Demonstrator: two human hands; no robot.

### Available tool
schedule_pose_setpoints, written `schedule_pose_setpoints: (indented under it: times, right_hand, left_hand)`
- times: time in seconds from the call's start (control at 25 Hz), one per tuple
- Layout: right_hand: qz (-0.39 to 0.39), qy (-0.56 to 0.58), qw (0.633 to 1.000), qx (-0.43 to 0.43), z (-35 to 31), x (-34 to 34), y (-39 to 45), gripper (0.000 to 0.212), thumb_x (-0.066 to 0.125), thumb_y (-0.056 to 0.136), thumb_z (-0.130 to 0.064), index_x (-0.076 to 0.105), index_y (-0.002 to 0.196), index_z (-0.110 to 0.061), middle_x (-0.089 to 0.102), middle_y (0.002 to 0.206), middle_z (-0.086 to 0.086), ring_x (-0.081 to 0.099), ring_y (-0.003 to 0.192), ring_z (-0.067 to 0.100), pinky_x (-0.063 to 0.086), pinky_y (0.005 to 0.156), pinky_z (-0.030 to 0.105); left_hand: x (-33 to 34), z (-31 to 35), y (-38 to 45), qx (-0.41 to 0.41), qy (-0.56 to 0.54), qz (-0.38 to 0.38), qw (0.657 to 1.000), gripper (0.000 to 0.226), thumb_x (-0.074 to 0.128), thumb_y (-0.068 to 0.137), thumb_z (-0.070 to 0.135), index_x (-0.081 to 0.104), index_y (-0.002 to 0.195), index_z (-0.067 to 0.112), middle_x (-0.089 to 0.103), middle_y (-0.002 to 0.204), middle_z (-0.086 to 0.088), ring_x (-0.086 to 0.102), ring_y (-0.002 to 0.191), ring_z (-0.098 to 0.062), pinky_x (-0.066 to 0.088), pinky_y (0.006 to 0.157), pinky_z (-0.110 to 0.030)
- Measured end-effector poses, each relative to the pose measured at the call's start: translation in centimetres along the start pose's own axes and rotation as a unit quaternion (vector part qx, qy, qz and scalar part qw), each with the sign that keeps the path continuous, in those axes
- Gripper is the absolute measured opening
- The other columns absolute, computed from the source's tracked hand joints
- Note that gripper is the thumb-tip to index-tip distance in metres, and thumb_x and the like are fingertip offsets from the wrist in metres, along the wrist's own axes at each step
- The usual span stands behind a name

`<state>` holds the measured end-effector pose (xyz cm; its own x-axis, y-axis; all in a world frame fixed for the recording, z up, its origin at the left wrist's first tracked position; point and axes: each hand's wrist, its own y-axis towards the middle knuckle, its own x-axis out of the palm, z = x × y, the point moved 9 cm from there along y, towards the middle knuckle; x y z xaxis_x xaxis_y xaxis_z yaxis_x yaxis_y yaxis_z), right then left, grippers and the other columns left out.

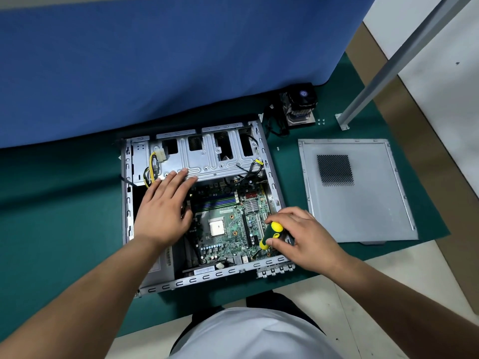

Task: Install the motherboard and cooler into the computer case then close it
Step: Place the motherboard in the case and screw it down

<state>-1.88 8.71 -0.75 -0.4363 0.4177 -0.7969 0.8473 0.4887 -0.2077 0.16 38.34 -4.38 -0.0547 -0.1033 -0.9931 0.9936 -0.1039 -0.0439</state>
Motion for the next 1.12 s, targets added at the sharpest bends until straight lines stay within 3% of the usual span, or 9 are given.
schedule_pose_setpoints:
  times: [0.52,0.76,0.84,0.96,1.12]
  right_hand:
    - [-0.003,-0.020,1.000,-0.014,-0.4,0.2,-0.6,0.048,0.051,0.091,-0.063,0.057,0.132,-0.038,0.060,0.123,-0.011,0.050,0.121,0.009,0.048,0.099,0.037]
    - [0.025,-0.077,0.996,-0.048,-1.7,-0.1,-0.5,0.046,0.061,0.085,-0.065,0.061,0.117,-0.032,0.067,0.110,-0.010,0.050,0.104,0.006,0.043,0.086,0.028]
    - [0.008,-0.152,0.985,-0.079,-2.8,0.2,-0.2,0.045,0.058,0.089,-0.065,0.064,0.114,-0.029,0.071,0.104,-0.009,0.057,0.104,0.014,0.042,0.087,0.030]
    - [-0.061,-0.230,0.967,-0.094,-3.9,0.9,-0.2,0.052,0.037,0.096,-0.066,0.061,0.122,-0.029,0.068,0.112,-0.007,0.058,0.109,0.018,0.045,0.096,0.037]
    - [-0.125,-0.158,0.975,-0.094,-5.4,1.3,-0.9,0.053,0.033,0.095,-0.042,0.046,0.143,-0.025,0.054,0.122,-0.001,0.061,0.104,0.021,0.053,0.084,0.039]
  left_hand:
    - [0.2,-0.1,-0.1,0.000,-0.008,0.003,1.000,0.075,0.041,0.088,0.045,0.022,0.160,0.035,0.022,0.169,0.007,0.019,0.156,-0.016,0.014,0.128,-0.043]
    - [0.1,-0.2,0.0,0.000,-0.017,0.007,1.000,0.075,0.041,0.088,0.045,0.022,0.160,0.036,0.021,0.169,0.008,0.020,0.156,-0.015,0.014,0.128,-0.043]
    - [0.1,-0.2,0.0,0.002,-0.025,0.007,1.000,0.074,0.041,0.088,0.046,0.023,0.159,0.036,0.022,0.169,0.008,0.020,0.155,-0.015,0.014,0.127,-0.043]
    - [0.0,-0.1,0.0,0.004,-0.045,0.007,0.999,0.073,0.039,0.089,0.047,0.024,0.159,0.036,0.022,0.169,0.008,0.019,0.156,-0.015,0.012,0.128,-0.042]
    - [-1.2,1.6,-0.8,0.034,-0.089,0.008,0.995,0.068,0.041,0.092,0.047,0.031,0.158,0.033,0.023,0.168,0.008,0.015,0.157,-0.020,0.012,0.127,-0.047]
